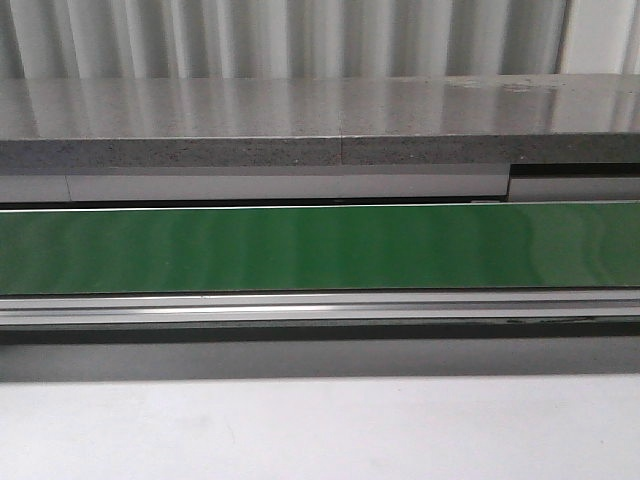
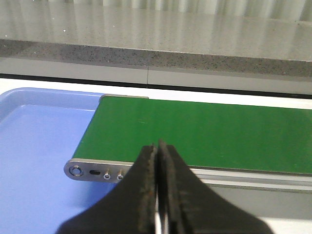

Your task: Move button from right to left

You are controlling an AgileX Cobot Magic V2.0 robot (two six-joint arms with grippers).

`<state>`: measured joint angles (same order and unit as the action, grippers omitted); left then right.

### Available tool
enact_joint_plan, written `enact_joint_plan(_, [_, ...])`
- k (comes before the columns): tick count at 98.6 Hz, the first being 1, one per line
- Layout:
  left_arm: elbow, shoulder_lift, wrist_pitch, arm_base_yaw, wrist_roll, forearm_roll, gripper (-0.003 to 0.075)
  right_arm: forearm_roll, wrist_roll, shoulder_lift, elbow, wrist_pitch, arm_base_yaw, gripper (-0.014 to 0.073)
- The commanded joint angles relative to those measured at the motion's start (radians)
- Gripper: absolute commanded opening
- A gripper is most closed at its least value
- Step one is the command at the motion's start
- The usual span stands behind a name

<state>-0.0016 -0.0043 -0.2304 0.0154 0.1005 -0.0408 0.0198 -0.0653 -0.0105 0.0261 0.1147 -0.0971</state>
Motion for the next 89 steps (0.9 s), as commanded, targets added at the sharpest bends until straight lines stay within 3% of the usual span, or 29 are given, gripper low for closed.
enact_joint_plan(1, [0.025,-0.036,0.074,0.0,0.01,0.0,-0.002,0.012,0.003,-0.015,-0.016,-0.073,-0.007,-0.0067])
enact_joint_plan(89, [0.025,-0.036,0.074,0.0,0.01,0.0,-0.002,0.012,0.003,-0.008,-0.035,-0.064,-0.007,-0.0067])
